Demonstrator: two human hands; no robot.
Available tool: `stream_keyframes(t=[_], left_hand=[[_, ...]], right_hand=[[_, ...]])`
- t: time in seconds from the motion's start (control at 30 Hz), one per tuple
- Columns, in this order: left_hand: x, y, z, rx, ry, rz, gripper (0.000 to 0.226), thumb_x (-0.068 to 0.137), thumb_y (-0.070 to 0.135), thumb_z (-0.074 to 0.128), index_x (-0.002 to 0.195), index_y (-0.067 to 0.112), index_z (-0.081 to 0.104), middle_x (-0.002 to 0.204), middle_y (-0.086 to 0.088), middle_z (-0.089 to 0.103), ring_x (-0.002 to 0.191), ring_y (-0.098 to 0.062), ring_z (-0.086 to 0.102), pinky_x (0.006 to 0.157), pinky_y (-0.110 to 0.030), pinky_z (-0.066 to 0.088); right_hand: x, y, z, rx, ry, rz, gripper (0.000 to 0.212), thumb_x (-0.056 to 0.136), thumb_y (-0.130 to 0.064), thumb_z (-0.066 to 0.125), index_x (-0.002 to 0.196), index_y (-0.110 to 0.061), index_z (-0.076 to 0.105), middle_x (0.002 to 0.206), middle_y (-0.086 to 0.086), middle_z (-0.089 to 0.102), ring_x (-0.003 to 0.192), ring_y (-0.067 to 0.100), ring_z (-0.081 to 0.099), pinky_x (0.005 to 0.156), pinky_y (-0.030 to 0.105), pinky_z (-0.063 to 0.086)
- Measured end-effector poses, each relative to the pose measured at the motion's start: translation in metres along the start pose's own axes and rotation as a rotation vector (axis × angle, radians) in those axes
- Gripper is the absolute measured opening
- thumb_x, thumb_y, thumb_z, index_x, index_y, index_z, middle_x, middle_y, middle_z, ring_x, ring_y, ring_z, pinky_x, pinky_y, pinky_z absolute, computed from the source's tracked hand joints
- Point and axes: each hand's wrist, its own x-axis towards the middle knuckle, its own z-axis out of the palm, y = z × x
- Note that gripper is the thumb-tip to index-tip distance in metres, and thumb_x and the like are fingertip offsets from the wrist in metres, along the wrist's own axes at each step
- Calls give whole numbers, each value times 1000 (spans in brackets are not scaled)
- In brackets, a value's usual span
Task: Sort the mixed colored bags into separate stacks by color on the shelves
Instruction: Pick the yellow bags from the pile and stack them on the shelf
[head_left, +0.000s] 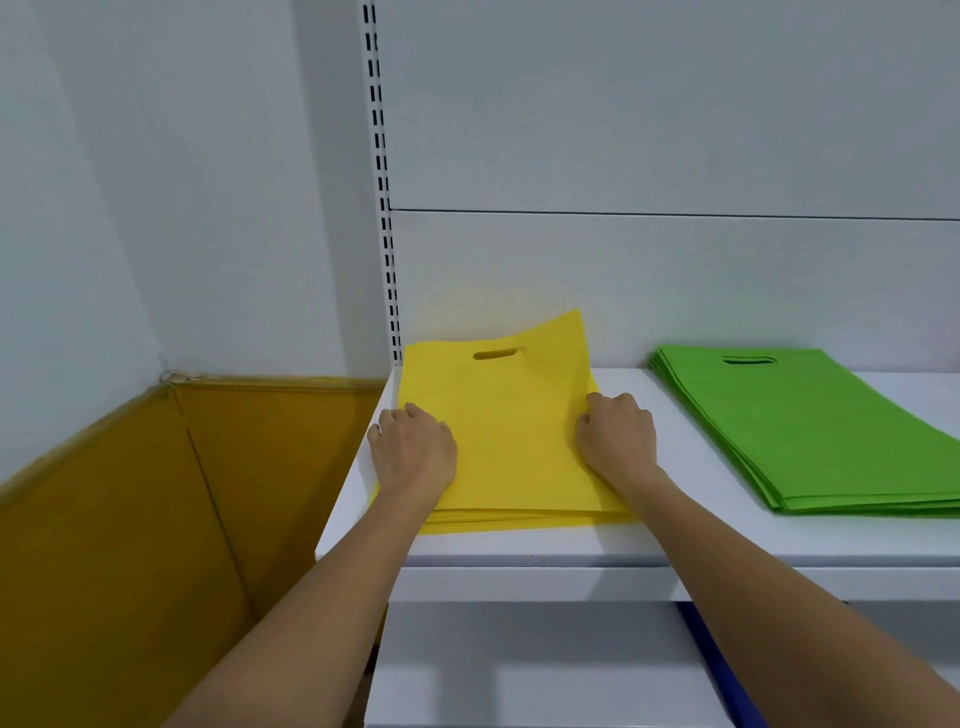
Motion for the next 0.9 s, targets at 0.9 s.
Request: stream_keyframes(t=[0.9], left_hand=[[-23, 1, -16, -376, 147, 0, 34, 99, 24, 41, 123, 12, 60, 151, -22, 17, 131, -34, 23, 99, -37, 34]], right_hand=[[-8, -1, -5, 359, 70, 235, 24, 95, -15, 38, 102, 4, 50, 108, 24, 51, 93, 37, 50, 75, 36, 33]])
